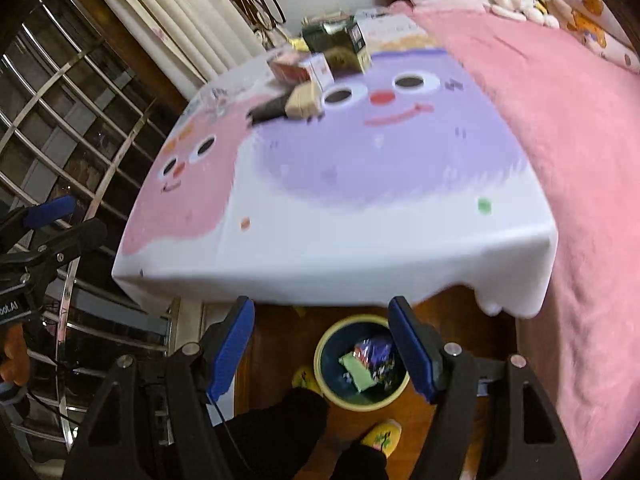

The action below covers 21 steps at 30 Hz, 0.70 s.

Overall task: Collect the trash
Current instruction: 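Raise both tools back over the bed toward the black card and beige box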

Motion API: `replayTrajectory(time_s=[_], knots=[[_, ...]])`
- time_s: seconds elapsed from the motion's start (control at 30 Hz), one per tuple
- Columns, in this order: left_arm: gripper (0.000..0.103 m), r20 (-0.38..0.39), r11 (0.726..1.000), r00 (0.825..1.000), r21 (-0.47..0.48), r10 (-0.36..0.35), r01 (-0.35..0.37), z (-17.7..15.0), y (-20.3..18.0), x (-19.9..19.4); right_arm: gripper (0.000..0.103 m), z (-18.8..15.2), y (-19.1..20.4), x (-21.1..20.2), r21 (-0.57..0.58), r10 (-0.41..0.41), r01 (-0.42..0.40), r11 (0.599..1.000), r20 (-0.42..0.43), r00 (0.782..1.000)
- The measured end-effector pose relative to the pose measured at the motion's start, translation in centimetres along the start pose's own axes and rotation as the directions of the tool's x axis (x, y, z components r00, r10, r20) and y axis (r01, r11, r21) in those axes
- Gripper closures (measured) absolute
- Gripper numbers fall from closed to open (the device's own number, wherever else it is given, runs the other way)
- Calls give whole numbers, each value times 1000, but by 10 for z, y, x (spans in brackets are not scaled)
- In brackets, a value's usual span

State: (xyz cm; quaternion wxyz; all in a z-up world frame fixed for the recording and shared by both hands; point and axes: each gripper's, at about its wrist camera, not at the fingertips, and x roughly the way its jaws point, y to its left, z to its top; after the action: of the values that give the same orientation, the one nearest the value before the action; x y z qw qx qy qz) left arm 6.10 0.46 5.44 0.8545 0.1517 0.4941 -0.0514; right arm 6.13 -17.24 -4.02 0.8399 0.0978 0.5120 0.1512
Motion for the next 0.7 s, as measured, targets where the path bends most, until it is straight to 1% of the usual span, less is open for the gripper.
replayTrajectory(time_s=[0.13, 0.23, 0.3, 0.4, 0.47, 0.53, 0.63, 0.7], knots=[[19, 18, 999, 1000, 33, -6, 6, 31, 22, 13, 33, 29, 7, 3, -5, -23, 23, 1000, 46, 999], [19, 21, 997, 999, 72, -39, 38, 54, 39, 30, 33, 51, 11, 11, 11, -48, 47, 999, 73, 996], [19, 19, 992, 998, 113, -60, 57, 72, 52, 46, 33, 66, 15, 20, 35, -76, 73, 997, 87, 993], [19, -8, 980, 995, 171, -100, 100, 99, 69, 73, 33, 89, 20, 37, 98, -111, 103, 990, 88, 990], [19, -42, 967, 988, 202, -151, 157, 118, 80, 97, 33, 102, 25, 49, 133, -125, 114, 985, 85, 988], [19, -73, 951, 980, 238, -186, 198, 130, 84, 118, 33, 116, 32, 64, 154, -156, 142, 978, 83, 984], [19, -113, 920, 970, 312, -213, 239, 148, 82, 153, 33, 131, 40, 84, 185, -188, 170, 968, 83, 979], [19, -144, 890, 960, 362, -241, 278, 157, 78, 178, 33, 140, 45, 98, 198, -209, 189, 962, 82, 975]])
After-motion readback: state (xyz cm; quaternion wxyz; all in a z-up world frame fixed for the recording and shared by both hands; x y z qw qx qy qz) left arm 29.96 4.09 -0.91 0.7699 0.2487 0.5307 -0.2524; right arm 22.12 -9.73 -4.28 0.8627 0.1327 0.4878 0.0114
